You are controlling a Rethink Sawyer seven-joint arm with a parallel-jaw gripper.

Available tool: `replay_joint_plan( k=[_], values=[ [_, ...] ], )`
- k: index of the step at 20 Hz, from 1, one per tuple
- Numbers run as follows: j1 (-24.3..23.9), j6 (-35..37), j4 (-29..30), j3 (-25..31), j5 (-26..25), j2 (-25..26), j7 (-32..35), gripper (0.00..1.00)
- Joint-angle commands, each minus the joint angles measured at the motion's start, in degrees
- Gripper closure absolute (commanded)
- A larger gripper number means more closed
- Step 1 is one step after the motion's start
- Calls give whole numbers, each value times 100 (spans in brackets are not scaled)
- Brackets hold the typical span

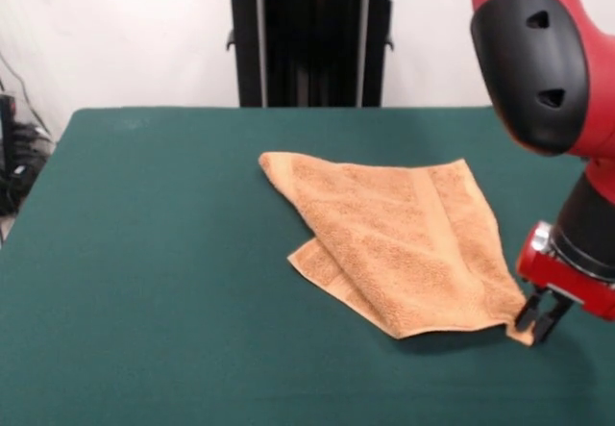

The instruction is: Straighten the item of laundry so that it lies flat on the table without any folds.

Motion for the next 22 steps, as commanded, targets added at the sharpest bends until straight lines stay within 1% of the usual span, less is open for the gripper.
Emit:
replay_joint_plan(
  k=[1, 3, 8, 16, 20, 22],
  values=[
    [322, 465, -96, 354, 561, 494, 1992, 100],
    [342, 548, -195, 319, 608, 543, 2069, 100],
    [408, 831, -712, 184, 720, 805, 2412, 100],
    [458, 1636, -2074, -278, 1001, 1523, 3219, 100],
    [434, 2009, -2795, -640, 1166, 1925, 3665, 100],
    [418, 2140, -3060, -818, 1275, 2080, 3824, 100]
  ],
)
